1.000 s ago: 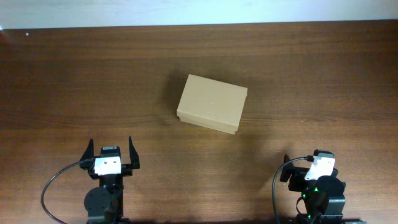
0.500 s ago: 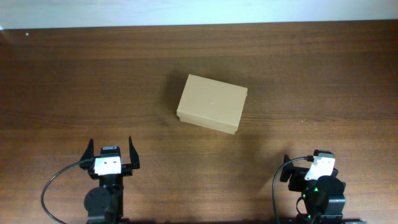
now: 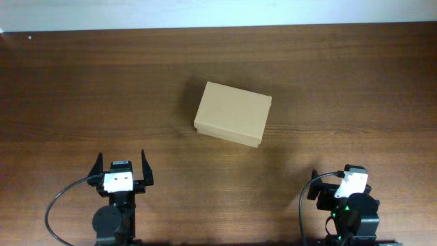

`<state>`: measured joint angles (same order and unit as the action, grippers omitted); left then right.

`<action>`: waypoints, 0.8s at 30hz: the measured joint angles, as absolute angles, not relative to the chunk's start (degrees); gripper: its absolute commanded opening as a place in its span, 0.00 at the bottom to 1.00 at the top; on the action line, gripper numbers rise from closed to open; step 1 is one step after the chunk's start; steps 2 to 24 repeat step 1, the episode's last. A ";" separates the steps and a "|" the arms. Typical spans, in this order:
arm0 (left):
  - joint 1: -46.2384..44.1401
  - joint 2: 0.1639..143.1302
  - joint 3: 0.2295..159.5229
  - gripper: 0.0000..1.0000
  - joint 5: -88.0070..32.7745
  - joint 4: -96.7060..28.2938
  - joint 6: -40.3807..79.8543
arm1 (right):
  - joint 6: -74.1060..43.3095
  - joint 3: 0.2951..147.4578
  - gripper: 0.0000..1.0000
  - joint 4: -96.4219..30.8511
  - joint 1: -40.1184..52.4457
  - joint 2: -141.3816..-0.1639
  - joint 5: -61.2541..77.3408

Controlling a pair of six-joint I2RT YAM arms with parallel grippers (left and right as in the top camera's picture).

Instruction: Pack container

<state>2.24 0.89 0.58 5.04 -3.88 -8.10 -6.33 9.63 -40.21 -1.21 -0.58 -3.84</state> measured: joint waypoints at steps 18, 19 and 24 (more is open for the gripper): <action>2.24 0.89 0.58 0.99 5.04 -3.88 -8.10 | -6.28 9.63 0.99 -40.21 -1.21 -0.58 -3.84; 2.24 0.89 0.58 0.99 5.04 -3.88 -8.10 | -6.28 9.63 0.99 -40.21 -1.21 -0.58 -3.84; 2.24 0.89 0.58 0.99 5.04 -3.88 -8.10 | -6.28 9.63 0.99 -40.21 -1.21 -0.58 -3.84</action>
